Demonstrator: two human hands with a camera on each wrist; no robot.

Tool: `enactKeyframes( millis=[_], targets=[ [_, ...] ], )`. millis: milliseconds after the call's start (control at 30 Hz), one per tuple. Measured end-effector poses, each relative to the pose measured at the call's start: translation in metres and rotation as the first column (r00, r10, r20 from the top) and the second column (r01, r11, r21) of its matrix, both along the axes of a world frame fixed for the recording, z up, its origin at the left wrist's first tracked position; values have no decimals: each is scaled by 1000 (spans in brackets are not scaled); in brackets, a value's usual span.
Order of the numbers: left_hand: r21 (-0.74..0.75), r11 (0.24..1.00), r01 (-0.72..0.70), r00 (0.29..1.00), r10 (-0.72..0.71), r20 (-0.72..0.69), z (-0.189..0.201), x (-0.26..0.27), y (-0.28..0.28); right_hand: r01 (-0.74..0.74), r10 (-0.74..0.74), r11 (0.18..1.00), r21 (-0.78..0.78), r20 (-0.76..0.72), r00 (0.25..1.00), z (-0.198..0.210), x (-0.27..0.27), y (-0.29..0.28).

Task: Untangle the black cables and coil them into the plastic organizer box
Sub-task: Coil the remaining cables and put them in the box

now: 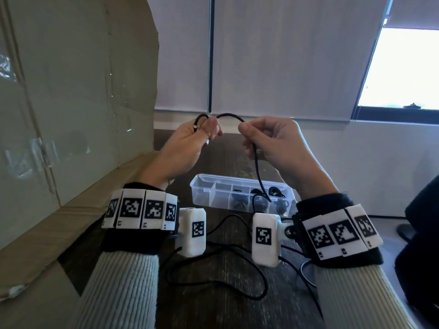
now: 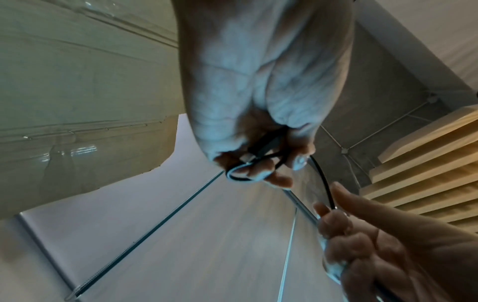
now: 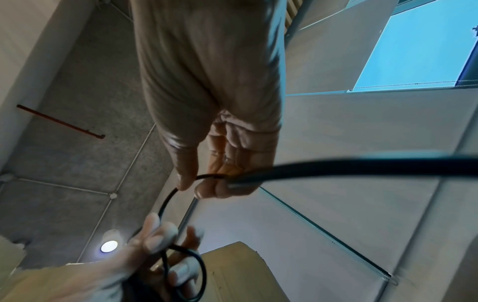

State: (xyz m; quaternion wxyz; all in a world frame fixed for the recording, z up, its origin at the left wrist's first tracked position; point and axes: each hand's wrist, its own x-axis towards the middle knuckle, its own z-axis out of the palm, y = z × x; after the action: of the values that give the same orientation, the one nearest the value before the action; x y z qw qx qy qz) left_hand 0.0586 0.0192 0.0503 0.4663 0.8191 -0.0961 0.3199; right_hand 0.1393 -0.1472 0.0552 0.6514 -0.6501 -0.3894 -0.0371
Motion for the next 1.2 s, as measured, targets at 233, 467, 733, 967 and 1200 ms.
enactKeyframes(
  millis=[233, 467, 733, 967, 1200],
  targets=[
    [-219, 969, 115, 992, -102, 67, 0, 0, -9, 2, -2, 1000, 27, -18, 1000, -3, -4, 7],
    [-712, 570, 410, 911, -218, 350, 8, 8, -12, -14, 80, 904, -427, 137, 987, -13, -12, 19],
    [-810, 461, 362, 929, -106, 354, 13, 5, 0, -257, 268, 752, -607, -75, 961, -14, -26, 19],
    [-765, 523, 375, 924, -147, 352, 9, 5, 1, -383, 455, 603, -700, -93, 886, -17, -26, 23],
    [-659, 738, 145, 971, 22, 238, 6, 5, 9, -387, 411, 727, -567, -91, 907, -10, -16, 5]
  ],
)
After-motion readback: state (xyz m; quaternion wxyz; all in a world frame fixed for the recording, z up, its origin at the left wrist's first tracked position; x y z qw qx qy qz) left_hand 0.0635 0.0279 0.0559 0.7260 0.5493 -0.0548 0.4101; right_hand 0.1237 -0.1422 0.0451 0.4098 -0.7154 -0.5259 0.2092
